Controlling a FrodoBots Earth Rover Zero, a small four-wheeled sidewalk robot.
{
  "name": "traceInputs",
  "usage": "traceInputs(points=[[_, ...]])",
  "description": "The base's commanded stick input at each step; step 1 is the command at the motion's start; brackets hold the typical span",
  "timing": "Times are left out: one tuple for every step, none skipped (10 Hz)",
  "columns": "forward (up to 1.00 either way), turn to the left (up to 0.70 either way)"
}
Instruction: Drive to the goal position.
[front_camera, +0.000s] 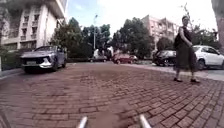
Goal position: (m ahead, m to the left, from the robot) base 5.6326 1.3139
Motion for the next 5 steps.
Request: traceInputs(points=[[0.70, 0.00], [0.70, 0.00], [0.70, 0.00], [0.70, 0.00], [0.70, 0.00]])
